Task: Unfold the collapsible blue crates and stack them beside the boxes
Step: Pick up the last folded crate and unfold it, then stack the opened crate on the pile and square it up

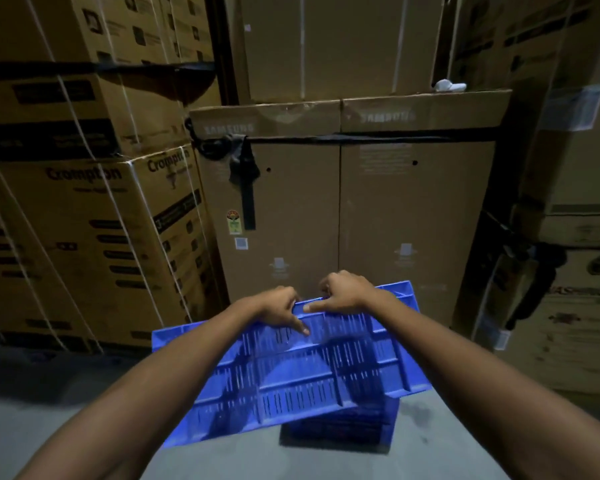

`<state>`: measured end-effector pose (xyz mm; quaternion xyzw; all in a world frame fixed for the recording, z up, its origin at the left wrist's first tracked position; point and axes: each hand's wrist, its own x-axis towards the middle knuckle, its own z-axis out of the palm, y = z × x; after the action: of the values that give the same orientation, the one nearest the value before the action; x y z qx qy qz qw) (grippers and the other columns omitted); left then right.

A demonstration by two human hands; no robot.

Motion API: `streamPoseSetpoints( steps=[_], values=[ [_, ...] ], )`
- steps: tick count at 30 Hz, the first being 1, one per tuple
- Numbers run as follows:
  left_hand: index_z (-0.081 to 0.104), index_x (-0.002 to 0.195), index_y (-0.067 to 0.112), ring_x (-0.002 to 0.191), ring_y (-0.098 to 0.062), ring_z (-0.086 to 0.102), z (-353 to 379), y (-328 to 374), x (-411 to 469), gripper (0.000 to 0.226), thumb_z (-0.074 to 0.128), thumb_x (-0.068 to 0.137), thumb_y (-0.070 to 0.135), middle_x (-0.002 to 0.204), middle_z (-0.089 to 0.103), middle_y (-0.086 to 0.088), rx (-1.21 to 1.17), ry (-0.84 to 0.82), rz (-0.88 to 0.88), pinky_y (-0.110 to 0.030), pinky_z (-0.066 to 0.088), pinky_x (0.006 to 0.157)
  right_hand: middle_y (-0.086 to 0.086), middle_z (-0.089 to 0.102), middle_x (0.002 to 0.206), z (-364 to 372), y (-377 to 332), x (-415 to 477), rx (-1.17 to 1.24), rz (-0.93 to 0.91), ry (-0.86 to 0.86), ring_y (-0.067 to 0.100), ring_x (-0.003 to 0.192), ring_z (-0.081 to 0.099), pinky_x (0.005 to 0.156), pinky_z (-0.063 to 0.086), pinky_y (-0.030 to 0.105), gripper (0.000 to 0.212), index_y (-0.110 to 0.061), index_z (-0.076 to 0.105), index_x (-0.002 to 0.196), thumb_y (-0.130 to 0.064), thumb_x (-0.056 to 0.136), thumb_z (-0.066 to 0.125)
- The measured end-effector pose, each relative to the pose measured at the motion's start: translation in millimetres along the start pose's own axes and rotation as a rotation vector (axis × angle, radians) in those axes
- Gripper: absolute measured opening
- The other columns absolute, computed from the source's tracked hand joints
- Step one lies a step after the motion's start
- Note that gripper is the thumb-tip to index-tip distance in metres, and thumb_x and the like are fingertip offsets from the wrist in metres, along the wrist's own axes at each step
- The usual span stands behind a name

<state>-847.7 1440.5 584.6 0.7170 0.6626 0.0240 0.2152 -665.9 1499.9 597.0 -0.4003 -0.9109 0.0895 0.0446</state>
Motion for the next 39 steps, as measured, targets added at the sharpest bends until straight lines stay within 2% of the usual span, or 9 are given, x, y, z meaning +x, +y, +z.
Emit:
streamPoseSetpoints(
  steps=[3,7,11,15,20,23,28,34,39],
  values=[
    [0.070,0.082,0.018,0.074,-0.014,0.067,-5,-23,27,0.045,0.084,0.061,0.056,0.078,0.071,0.004,0.097,-0.017,0.045,-0.034,0.055,0.068,-0.004,0.068,0.083,2,24,23,-0.081,0.082,-0.225,0.021,0.079,0.065,0.065,0.049,0.032,0.076,-0.019,0.066,0.084,-0.080,0.040,0.074],
    [0.068,0.081,0.008,0.073,-0.024,0.066,-27,-61,63,0.052,0.082,0.064,0.055,0.074,0.070,-0.009,0.251,-0.005,0.108,-0.036,0.053,0.065,0.002,0.073,0.097,25,38,75,-0.036,0.148,-0.395,0.022,0.087,0.070,0.079,0.059,0.040,0.061,-0.013,0.071,0.098,-0.047,0.050,0.090],
    [0.062,0.076,0.009,0.070,-0.028,0.060,-51,-118,96,0.052,0.080,0.067,0.057,0.068,0.062,-0.008,0.372,0.070,0.119,-0.036,0.046,0.061,0.003,0.068,0.085,43,22,144,-0.006,0.150,-0.309,0.020,0.081,0.065,0.069,0.053,0.030,0.049,-0.006,0.071,0.094,-0.032,0.058,0.091],
    [0.062,0.082,0.012,0.076,-0.028,0.061,-67,-182,126,0.047,0.079,0.069,0.053,0.078,0.063,-0.009,0.396,0.112,0.070,-0.036,0.047,0.061,0.001,0.062,0.072,50,-8,202,-0.110,0.148,-0.141,0.024,0.076,0.060,0.060,0.043,0.031,0.037,-0.012,0.060,0.072,-0.038,0.063,0.086],
    [0.066,0.100,0.014,0.095,-0.030,0.062,-55,-236,176,0.035,0.079,0.072,0.030,0.100,0.067,-0.011,0.350,0.075,0.064,-0.039,0.052,0.075,0.009,0.067,0.094,79,-29,255,-0.228,0.126,-0.002,0.032,0.089,0.064,0.064,0.041,0.034,0.020,-0.018,0.064,0.087,-0.025,0.073,0.076],
    [0.064,0.097,0.015,0.098,-0.033,0.061,-41,-260,198,0.026,0.071,0.074,0.025,0.102,0.066,-0.013,0.339,0.097,0.058,-0.038,0.051,0.076,0.008,0.067,0.094,104,-24,276,-0.223,0.153,0.008,0.033,0.090,0.064,0.065,0.041,0.035,0.008,-0.020,0.062,0.087,-0.017,0.080,0.064],
    [0.063,0.105,0.019,0.102,-0.034,0.062,-2,-283,236,0.024,0.061,0.081,0.022,0.107,0.066,-0.012,0.411,0.115,-0.003,-0.040,0.049,0.077,0.009,0.068,0.101,159,-2,303,-0.195,0.188,-0.007,0.032,0.097,0.064,0.075,0.046,0.037,0.014,-0.020,0.065,0.100,-0.016,0.088,0.058],
    [0.060,0.102,0.019,0.100,-0.034,0.063,61,-306,282,0.022,0.055,0.083,0.011,0.101,0.067,-0.010,0.444,0.029,-0.150,-0.040,0.049,0.077,0.012,0.069,0.105,233,36,335,-0.163,0.146,-0.090,0.034,0.100,0.064,0.074,0.046,0.037,0.025,-0.017,0.063,0.108,-0.011,0.091,0.047],
    [0.059,0.104,0.019,0.102,-0.034,0.063,119,-330,304,0.019,0.054,0.086,0.015,0.104,0.066,-0.009,0.445,-0.073,-0.187,-0.041,0.049,0.079,0.013,0.069,0.102,302,53,346,-0.103,0.121,-0.150,0.035,0.099,0.065,0.076,0.047,0.038,0.022,-0.015,0.063,0.107,-0.011,0.091,0.047]
  ],
)
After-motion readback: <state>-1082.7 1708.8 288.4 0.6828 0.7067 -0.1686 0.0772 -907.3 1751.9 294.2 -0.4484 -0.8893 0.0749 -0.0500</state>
